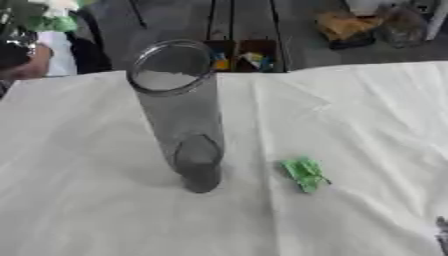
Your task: Arrange flowers into the vase.
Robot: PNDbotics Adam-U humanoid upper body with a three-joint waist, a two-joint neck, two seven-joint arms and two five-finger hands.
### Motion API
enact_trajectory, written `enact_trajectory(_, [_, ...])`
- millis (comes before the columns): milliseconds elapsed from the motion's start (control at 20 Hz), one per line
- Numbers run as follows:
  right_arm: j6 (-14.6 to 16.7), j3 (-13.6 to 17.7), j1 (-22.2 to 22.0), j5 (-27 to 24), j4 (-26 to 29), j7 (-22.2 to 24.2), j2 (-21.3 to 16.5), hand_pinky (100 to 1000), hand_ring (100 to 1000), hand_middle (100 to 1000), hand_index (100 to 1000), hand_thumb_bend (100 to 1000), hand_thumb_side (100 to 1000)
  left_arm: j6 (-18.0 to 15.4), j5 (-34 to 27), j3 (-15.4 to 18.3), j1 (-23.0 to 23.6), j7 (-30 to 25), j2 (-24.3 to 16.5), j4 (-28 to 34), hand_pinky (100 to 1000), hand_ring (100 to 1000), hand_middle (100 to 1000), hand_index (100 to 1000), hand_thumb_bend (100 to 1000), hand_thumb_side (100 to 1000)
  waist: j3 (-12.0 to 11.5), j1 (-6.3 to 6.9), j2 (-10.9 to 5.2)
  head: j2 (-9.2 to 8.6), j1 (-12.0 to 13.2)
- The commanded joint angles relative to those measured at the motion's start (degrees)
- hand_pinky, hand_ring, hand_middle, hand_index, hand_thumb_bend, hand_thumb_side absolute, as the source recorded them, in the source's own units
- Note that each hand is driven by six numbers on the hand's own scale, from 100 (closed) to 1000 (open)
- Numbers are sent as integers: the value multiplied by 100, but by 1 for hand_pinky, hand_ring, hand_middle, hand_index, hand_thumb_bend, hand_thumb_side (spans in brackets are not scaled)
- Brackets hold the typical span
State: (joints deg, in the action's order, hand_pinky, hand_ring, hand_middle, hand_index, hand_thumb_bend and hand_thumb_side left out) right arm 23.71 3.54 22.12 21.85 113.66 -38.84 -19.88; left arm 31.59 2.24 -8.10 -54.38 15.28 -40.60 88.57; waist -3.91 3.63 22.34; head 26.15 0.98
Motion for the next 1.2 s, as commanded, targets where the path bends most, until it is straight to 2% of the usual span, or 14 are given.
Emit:
enact_trajectory(50, [-7,28,9,-41,93,-2,-57,621,641,487,687,100,916,-93,-537,128,-220,452,-65,206,100,100,100,100,100,275,0,11,-186,59,-29])
enact_trajectory(500, [-33,18,-58,-67,93,31,-58,622,642,487,688,100,916,-570,-1730,172,-618,1460,98,407,100,100,100,100,100,288,-18,65,-302,112,-26])
enact_trajectory(750, [-45,17,-93,-72,93,39,-78,621,641,486,687,100,917,-822,-2209,172,-772,1850,158,455,100,100,100,100,100,291,-20,93,-356,155,-24])
enact_trajectory(1200, [-82,7,-170,-64,93,34,-102,617,638,488,686,100,918,-809,-2810,227,-1242,2303,340,52,100,100,100,100,100,290,-19,165,-518,333,2])
